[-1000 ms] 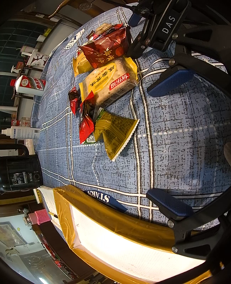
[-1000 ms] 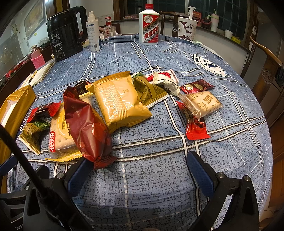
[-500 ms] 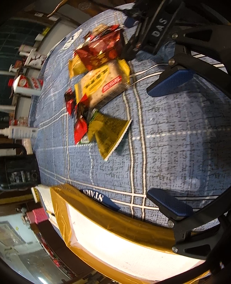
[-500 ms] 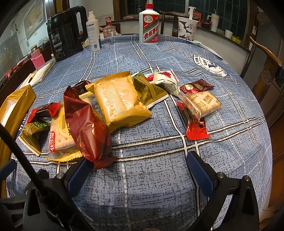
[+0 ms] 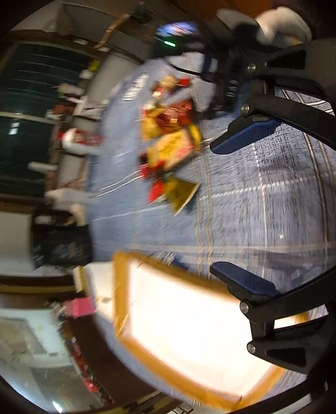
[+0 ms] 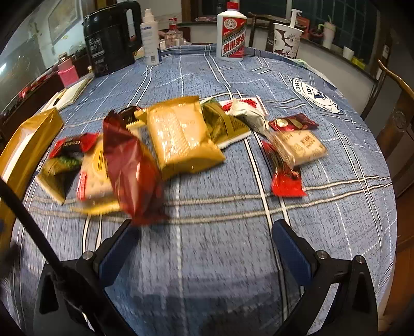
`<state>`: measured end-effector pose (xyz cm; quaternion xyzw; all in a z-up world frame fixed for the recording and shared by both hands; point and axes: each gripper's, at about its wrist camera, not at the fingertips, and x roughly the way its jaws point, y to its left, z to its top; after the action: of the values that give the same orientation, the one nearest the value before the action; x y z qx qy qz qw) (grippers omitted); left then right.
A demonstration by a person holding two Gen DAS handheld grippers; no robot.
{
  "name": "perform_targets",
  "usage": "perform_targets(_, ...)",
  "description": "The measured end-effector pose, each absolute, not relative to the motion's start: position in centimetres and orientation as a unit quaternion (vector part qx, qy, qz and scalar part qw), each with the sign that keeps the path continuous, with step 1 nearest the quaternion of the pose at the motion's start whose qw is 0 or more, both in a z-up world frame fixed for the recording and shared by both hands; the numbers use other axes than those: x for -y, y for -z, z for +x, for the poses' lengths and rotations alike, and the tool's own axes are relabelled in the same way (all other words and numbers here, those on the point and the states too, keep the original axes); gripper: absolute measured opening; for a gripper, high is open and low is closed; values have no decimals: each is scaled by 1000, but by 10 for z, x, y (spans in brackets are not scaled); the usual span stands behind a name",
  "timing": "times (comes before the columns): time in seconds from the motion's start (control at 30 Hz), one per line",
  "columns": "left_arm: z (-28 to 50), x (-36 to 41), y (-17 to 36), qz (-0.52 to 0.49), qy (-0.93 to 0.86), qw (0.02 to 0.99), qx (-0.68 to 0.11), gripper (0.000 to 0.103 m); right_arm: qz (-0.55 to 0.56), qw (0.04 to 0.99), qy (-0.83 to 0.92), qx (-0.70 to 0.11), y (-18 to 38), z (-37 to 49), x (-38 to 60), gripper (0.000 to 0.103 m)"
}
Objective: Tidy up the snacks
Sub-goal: 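Swing both grippers around and bring them toward the snack pile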
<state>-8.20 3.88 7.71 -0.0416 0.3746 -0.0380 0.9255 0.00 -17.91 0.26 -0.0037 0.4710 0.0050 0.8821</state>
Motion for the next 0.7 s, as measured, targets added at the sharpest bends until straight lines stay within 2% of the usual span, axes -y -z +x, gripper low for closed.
perform_targets(0.1, -102, -62, -105, -50, 48, 935, -347, 85, -15, 882, -13, -471, -3, -10, 185, 101)
perform_targets(0.17, -109, -73, -117, -52, 47, 941, -331, 85, -20, 885, -5, -464, -9, -20, 193, 93)
perform_targets(0.3, -103, -90, -131, -70, 53, 946, -311, 85, 15, 906, -31, -422, -43, -40, 217, 85)
perform_targets(0.47, -67, -90, -138, -84, 73, 935, -336, 85, 26, 915, -88, -393, -73, -38, 204, 80)
perform_targets(0.57, -44, -78, -128, -68, 83, 925, -364, 84, 17, 910, -113, -398, -74, -26, 185, 67)
perform_targets(0.6, -40, -73, -124, -63, 88, 922, -372, 79, 20, 908, -120, -402, -72, -21, 180, 62)
perform_targets(0.7, -21, -59, -108, -54, 103, 910, -398, 76, 41, 905, -133, -401, -67, -9, 174, 62)
